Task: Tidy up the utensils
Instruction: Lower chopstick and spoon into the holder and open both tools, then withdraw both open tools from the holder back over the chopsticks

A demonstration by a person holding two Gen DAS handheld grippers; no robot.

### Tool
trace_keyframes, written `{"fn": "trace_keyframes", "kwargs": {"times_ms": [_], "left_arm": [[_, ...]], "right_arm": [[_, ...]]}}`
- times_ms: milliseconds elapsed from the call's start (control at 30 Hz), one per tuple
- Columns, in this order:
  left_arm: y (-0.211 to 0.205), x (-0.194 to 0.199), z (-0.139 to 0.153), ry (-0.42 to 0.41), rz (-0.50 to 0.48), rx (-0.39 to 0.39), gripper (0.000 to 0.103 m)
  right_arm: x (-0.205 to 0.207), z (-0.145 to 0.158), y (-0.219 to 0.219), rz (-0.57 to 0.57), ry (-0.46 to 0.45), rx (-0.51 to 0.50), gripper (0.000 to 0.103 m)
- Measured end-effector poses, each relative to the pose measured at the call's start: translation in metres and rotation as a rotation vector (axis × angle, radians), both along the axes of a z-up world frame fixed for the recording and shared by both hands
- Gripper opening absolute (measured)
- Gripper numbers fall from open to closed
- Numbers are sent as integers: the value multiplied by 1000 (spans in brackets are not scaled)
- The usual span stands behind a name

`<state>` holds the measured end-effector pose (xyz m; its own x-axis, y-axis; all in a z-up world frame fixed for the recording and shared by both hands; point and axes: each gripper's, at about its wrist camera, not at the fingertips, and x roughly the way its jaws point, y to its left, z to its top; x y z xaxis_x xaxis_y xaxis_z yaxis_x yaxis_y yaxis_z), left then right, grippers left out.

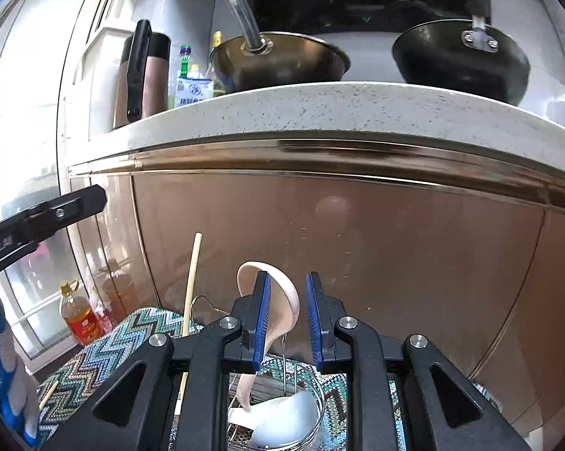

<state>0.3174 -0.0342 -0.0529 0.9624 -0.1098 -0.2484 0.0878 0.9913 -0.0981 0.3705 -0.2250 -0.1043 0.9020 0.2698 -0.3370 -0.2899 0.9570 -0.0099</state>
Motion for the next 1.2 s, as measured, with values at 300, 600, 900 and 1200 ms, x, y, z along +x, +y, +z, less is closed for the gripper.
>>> {"fn": "trace_keyframes", "kwargs": {"times_ms": [300,600,900,1200], "left_arm": [[16,3,-10,49,25,-19,15],[25,-5,-10,71,34,-6,17],[53,-44,9,85,59,10,29],[109,-108,23,144,129,12,35]], "right_arm": [[18,-1,5,71,127,-127,10],[-2,1,-15,31,116,-67,11],[-58,37,-20,30,40,-41,20],[-136,61,-16,59,13,-16,32]]}}
